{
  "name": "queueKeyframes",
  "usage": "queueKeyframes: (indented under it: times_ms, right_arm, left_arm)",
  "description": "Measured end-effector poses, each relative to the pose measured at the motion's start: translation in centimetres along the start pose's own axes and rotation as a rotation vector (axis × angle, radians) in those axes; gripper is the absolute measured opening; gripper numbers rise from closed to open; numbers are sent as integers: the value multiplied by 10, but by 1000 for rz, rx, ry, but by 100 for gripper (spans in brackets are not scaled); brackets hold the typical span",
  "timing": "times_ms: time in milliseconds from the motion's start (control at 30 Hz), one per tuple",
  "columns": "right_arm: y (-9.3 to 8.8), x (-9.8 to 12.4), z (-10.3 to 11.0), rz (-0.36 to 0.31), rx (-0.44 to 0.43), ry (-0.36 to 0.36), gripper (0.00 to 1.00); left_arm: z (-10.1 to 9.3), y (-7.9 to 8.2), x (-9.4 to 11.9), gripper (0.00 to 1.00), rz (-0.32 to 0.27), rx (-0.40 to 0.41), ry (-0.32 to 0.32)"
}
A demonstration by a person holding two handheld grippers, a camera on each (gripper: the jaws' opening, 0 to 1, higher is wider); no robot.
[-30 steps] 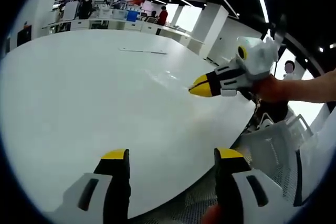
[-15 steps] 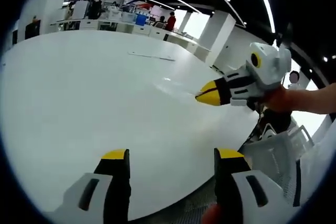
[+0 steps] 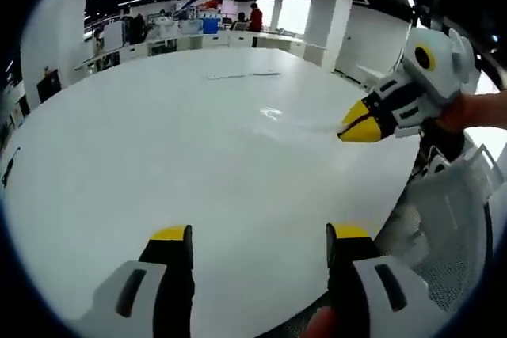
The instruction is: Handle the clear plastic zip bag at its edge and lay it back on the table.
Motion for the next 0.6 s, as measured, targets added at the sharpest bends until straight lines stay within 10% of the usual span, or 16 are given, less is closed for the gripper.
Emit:
queueKeyframes:
  times_ms: [600]
  right_arm:
    - [2,13,13,11,124,77,0]
  left_arm:
    - [17,35,-7,63,69,-437,15]
Point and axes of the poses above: the point that each gripper's makers call its tool centre point, and the gripper's own axes: x roughly backward along the fingers, z roughly to its left, y roughly out of its top, the point moved 9 cm from there along x, roughly backward along the fingers, and after that the axes turned 7 degrees about -y, right-handed, at the moved point
